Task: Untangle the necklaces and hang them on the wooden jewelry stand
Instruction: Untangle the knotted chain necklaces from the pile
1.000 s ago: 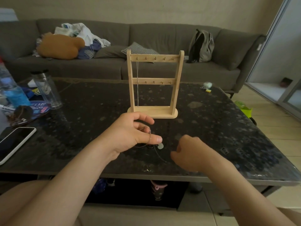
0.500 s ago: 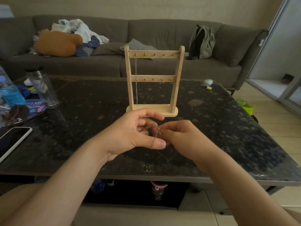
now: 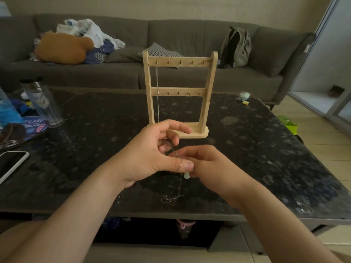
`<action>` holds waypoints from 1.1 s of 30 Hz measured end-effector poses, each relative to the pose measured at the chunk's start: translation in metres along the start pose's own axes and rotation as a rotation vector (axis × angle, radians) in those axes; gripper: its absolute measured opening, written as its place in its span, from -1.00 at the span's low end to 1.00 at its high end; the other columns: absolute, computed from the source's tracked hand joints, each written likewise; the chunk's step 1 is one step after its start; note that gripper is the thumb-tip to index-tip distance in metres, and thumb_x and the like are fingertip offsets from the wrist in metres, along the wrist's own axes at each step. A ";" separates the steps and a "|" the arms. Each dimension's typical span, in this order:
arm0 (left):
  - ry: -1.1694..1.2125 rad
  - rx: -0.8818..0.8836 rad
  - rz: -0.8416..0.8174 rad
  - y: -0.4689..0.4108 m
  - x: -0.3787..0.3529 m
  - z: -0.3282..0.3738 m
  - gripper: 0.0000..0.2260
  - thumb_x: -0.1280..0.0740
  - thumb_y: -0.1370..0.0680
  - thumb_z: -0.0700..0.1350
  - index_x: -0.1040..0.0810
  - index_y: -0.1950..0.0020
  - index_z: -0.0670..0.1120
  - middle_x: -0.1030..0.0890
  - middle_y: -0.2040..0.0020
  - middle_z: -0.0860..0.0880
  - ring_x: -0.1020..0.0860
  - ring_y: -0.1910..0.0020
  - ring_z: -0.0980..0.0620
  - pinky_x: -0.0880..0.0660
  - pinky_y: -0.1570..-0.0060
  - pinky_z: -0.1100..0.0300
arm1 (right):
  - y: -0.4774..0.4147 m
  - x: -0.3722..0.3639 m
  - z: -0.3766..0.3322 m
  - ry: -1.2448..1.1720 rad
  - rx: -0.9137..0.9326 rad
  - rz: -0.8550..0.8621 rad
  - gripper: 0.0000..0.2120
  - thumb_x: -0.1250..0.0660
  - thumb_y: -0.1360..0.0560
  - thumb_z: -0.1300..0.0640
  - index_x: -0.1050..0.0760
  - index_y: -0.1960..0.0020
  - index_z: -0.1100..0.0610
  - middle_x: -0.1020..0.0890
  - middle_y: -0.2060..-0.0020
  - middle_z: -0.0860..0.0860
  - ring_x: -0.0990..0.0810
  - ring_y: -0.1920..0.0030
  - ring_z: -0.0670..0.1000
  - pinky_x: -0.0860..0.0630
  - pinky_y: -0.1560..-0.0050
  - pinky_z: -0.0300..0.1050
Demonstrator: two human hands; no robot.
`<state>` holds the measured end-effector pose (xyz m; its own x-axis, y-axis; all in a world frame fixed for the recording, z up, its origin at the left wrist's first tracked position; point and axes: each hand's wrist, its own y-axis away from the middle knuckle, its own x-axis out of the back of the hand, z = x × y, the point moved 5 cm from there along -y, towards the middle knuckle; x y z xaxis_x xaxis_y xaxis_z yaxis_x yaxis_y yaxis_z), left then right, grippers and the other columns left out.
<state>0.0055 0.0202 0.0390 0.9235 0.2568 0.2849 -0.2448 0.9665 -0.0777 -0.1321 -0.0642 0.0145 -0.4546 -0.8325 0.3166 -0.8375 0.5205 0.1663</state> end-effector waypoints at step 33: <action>-0.343 -0.199 0.165 0.000 0.017 0.007 -0.57 -0.71 -0.31 0.11 -0.50 0.13 0.02 -0.61 0.19 -0.02 -0.58 0.20 -0.01 -0.57 0.15 0.16 | 0.004 0.026 -0.012 -0.213 0.342 0.327 -0.86 -0.55 -0.51 0.37 -0.76 0.00 0.18 -0.80 0.11 0.07 -0.81 0.04 0.07 -0.74 -0.04 -0.07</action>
<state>0.0194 0.0245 0.0508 0.7167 0.4262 0.5520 -0.2881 0.9018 -0.3221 -0.1436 -0.0809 0.0348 -0.7308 -0.6754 0.0984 -0.6766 0.6978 -0.2352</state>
